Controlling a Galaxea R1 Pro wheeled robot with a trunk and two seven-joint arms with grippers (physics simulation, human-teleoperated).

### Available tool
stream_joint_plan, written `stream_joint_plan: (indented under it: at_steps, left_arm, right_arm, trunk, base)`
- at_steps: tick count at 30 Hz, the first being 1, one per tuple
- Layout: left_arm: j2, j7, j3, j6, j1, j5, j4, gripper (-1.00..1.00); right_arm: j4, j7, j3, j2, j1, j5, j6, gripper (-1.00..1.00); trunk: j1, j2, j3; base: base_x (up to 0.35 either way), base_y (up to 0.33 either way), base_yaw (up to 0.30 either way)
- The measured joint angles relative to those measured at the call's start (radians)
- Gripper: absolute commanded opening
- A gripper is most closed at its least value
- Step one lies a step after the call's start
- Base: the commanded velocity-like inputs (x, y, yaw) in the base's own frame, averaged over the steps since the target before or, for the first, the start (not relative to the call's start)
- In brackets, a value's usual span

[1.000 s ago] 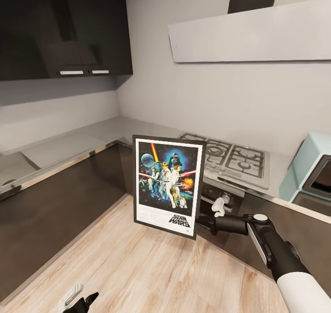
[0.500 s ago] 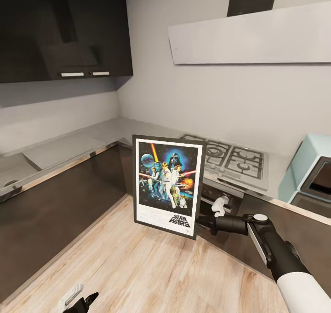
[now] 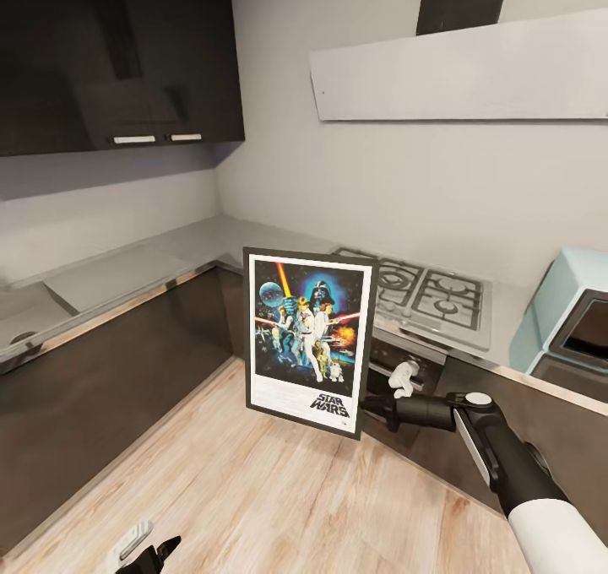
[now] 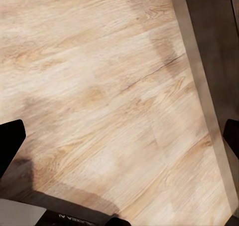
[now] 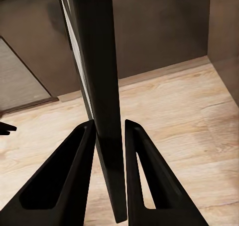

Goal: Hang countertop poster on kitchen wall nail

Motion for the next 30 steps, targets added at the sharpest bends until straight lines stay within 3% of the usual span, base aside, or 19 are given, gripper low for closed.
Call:
stream_joint_plan:
  at_steps: [17,30]
  left_arm:
    - [0.0,0.001,0.0,0.001,0.0,0.0,0.0,1.0]
    - [0.0,0.002,0.0,0.002,0.0,0.0,0.0,1.0]
  right_arm:
    - [0.0,-0.001,0.0,0.0,0.0,0.0,0.0,-1.0]
    - [0.0,-0.002,0.0,0.0,0.0,0.0,0.0,-1.0]
  trunk:
    - [-0.065,0.119,0.054]
    - [-0.065,0.12,0.054]
  base:
    - [0.0,0.0,0.0]
    - [0.0,0.0,0.0]
